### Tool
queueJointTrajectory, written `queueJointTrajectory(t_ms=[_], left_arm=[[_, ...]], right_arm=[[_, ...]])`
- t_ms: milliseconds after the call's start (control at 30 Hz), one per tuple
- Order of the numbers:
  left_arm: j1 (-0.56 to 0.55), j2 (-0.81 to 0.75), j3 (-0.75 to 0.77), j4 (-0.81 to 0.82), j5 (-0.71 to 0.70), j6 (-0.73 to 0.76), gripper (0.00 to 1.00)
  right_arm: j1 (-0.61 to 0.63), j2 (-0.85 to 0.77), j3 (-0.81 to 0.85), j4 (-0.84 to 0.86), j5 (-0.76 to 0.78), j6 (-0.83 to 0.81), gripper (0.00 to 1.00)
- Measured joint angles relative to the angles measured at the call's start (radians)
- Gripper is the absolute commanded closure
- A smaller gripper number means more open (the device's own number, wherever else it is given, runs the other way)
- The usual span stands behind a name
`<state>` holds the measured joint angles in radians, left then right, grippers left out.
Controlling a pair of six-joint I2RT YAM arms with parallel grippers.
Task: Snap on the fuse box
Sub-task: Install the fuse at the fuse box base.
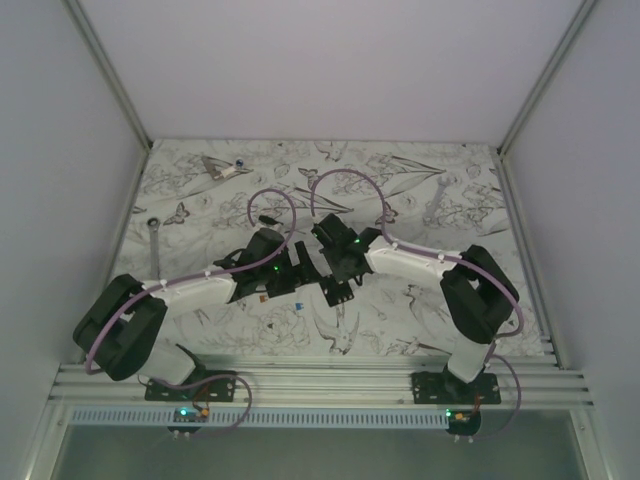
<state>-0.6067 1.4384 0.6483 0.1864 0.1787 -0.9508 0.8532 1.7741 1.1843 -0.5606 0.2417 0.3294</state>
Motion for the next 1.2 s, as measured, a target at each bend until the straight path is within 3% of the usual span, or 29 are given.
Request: queueJointTrajectory(t_ms=[867,1200], left_arm=[[0.000,0.002,0.000,0.000,0.014,-0.006,0.01],[0.000,0.004,0.001,0.000,0.023,-0.007,0.06]], right_arm=[[0.000,-0.075,-0.132,0.144,0.007,0.019,1.00],[0.000,-0.104,-0.180,0.206,0.011,0.027,1.00]])
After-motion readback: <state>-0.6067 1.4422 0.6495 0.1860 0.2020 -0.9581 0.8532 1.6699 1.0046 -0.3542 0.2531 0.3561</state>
